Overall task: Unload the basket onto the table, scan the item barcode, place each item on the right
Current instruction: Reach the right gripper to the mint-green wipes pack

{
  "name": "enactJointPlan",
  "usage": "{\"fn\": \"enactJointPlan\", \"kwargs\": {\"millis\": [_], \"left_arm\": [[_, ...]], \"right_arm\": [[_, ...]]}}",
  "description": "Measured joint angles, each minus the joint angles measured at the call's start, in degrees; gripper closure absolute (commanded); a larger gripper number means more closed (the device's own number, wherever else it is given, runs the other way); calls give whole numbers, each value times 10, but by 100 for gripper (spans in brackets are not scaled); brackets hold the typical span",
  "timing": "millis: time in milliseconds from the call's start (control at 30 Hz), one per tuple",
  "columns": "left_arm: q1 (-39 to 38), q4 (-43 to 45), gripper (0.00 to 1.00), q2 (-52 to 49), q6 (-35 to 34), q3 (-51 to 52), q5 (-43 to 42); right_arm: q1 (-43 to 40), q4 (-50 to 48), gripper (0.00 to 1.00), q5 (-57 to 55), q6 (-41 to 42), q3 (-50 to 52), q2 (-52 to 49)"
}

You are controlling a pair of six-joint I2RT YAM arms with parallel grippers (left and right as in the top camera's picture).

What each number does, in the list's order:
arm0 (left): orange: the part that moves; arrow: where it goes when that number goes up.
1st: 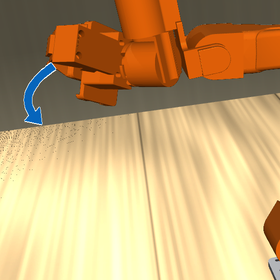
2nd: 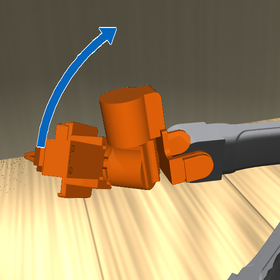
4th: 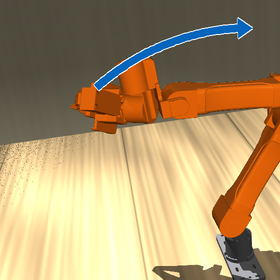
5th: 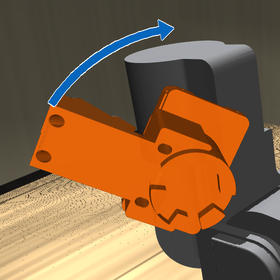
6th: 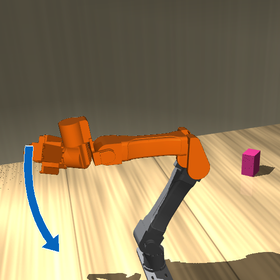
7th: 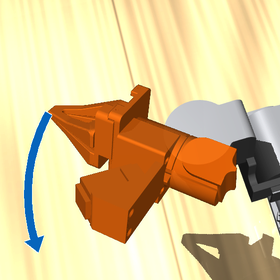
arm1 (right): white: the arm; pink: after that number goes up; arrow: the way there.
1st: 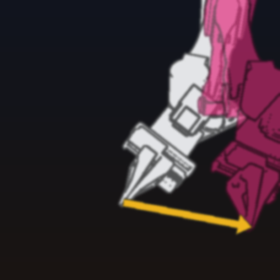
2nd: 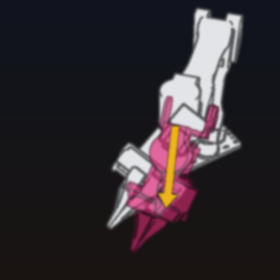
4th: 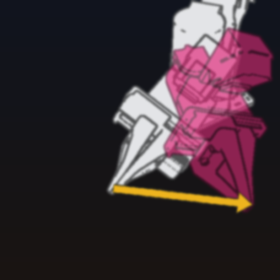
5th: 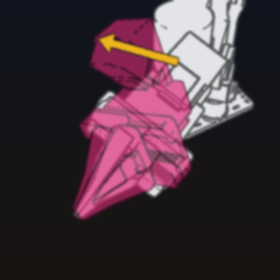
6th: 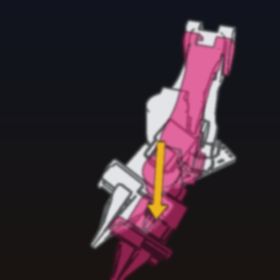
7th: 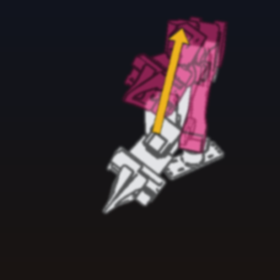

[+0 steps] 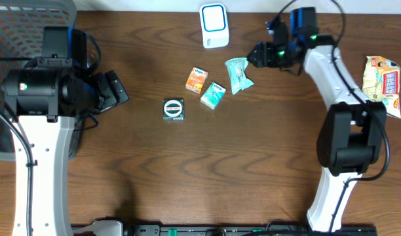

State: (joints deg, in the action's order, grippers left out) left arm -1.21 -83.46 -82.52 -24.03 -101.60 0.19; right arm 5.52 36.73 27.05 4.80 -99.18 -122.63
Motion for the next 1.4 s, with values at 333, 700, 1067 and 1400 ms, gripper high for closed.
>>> {"fn": "enactJointPlan", "kwargs": {"millis": [333,700,1067,1400], "left_arm": [[0,0,3,0,0,0,0],[0,0,2,0,0,0,0],[0,0,2,0,0,0,0],[0,0,2,0,0,0,0]], "right_arm": [[63,-80,52,-109,57,80,0],[75,11,57,-271,68,100,1],[73,95,47,-357,57,102,62],[111,-15,30,-293,-129,100,111]]}}
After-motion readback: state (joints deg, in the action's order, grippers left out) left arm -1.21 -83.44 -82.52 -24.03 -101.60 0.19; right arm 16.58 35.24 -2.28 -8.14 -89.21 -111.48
